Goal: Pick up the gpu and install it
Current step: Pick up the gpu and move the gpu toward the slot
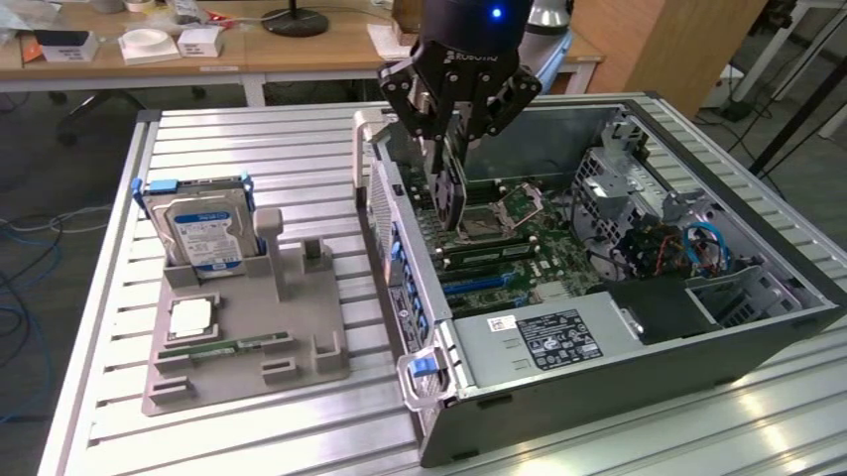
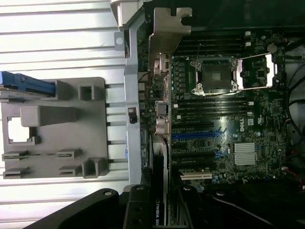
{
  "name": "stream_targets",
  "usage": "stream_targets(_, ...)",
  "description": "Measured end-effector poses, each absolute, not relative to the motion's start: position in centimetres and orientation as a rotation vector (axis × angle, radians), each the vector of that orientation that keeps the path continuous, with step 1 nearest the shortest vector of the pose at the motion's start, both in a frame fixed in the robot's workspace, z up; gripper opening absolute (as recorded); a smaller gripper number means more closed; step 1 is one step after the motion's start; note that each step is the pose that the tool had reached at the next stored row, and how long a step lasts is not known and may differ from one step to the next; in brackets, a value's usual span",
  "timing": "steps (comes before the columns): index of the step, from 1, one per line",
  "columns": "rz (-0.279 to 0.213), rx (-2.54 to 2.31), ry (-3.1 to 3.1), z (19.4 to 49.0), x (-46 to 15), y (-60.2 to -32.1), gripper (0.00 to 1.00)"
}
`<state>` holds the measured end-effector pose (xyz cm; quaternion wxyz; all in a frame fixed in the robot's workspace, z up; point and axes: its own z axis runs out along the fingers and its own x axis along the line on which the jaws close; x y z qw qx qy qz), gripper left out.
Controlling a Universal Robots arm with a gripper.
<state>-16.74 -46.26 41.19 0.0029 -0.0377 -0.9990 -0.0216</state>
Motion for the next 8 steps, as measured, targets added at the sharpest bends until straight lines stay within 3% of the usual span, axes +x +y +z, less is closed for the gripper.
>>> stream_targets(8, -0.068, -0.118, -3.133, 41.2, -15.81, -46.26, 0.26)
